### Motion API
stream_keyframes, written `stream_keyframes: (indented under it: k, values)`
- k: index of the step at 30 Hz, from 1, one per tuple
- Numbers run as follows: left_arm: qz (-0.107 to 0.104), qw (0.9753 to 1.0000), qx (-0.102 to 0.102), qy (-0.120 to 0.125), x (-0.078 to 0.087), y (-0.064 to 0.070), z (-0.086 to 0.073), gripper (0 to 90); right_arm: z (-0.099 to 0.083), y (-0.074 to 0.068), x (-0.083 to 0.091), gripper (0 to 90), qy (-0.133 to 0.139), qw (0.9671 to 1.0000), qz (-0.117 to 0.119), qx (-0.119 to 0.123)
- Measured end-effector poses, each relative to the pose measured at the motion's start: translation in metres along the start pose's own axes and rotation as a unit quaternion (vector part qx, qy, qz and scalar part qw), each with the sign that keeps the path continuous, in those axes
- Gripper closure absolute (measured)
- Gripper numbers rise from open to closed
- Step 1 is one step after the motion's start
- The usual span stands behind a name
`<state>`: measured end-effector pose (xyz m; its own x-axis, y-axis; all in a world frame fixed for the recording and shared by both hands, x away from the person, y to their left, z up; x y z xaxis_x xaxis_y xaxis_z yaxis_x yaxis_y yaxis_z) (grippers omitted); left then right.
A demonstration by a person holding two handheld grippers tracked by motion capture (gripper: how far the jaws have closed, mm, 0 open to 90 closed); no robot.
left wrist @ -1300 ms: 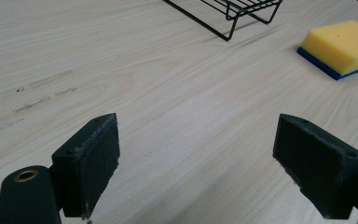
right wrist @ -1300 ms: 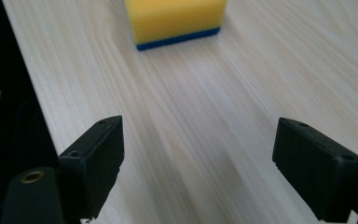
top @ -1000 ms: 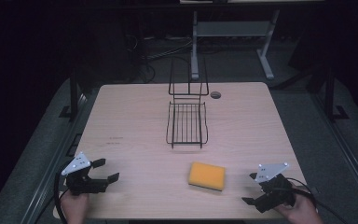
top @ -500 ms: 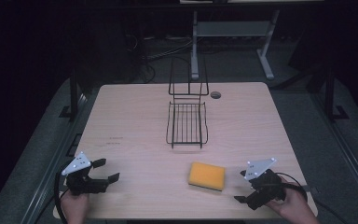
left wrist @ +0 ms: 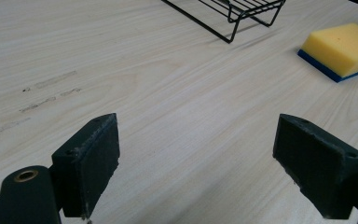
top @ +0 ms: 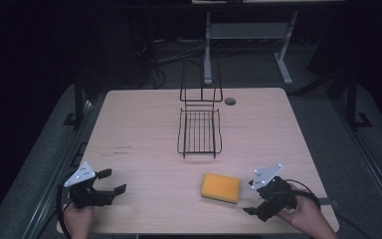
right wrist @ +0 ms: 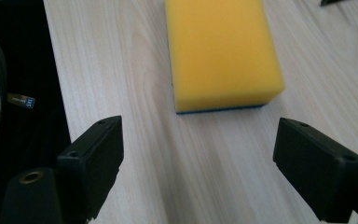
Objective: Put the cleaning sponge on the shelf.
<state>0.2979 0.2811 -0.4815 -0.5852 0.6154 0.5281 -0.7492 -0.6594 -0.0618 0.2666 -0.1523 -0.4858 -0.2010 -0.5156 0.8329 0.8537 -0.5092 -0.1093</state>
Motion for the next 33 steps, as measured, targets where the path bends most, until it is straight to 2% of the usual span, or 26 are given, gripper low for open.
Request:
stream_keyframes:
  k: [11,33]
  values:
    - [-0.003,1.0000,-0.002,0.000,-0.001,0.001,0.001,14.1,0.021,-0.003,-0.008,15.7,-0.015,0.9995,0.014,0.025]
    - [-0.005,1.0000,-0.003,0.000,-0.002,0.002,0.001,14.1,0.050,-0.002,-0.020,15.4,-0.026,0.9983,0.027,0.044]
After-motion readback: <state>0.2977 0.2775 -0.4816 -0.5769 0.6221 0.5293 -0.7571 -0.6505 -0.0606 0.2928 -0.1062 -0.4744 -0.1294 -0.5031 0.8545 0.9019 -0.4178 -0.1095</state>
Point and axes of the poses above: each handheld gripper's, and its own axes: x roughly backward along the jaws, z roughly out of its top, y roughly to its right, the point moved 8 cm from there along -x, roughly forward along the jaws, and after that the axes turned 12 degrees about -x, right-handed, at the moved point
